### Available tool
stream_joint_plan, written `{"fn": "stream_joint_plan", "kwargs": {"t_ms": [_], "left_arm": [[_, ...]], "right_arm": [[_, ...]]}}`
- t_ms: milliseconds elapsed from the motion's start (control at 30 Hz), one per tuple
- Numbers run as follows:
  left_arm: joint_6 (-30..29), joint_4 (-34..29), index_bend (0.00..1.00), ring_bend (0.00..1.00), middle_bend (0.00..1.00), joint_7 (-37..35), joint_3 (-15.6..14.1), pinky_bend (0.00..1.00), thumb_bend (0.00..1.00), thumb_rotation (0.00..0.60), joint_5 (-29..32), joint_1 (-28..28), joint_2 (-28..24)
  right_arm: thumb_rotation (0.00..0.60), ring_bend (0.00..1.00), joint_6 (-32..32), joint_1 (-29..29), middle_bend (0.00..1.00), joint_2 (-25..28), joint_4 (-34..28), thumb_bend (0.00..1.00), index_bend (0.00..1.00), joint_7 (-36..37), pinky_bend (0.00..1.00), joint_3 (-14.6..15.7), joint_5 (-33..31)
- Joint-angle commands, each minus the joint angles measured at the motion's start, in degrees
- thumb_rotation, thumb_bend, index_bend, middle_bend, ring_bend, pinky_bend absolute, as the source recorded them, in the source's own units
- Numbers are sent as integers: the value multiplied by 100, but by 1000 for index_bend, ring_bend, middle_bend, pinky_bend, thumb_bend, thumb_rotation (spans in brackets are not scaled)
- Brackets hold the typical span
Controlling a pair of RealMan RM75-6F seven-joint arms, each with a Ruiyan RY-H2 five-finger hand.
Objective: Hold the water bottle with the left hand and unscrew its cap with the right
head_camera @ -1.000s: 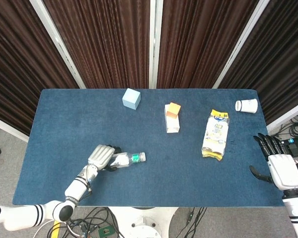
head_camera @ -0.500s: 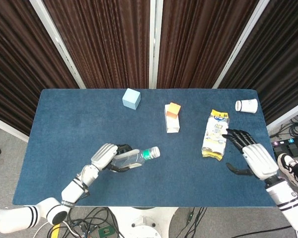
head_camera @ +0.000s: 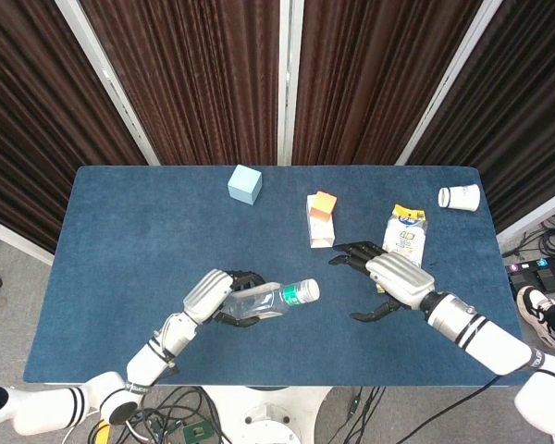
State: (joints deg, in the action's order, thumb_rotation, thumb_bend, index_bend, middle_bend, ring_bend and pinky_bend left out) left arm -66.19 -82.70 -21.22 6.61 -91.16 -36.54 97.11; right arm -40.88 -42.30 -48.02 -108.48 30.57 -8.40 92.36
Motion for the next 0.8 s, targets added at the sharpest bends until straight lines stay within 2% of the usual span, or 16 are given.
{"fn": "stream_joint_plan", "kwargs": {"t_ms": [33,800], "left_arm": [[-6,-16,565,495,578,16,-3,630,475,600,32,-6,10],[-29,6,565,495,578,16,-22,629,475,600,183,-94,108]], "right_arm": [[501,0,211,-156,34,-21,-52,94,172,-53,0,-35,-161],[500,0,409,-606,34,-435,-123,96,176,-307,0,55,-325]]}}
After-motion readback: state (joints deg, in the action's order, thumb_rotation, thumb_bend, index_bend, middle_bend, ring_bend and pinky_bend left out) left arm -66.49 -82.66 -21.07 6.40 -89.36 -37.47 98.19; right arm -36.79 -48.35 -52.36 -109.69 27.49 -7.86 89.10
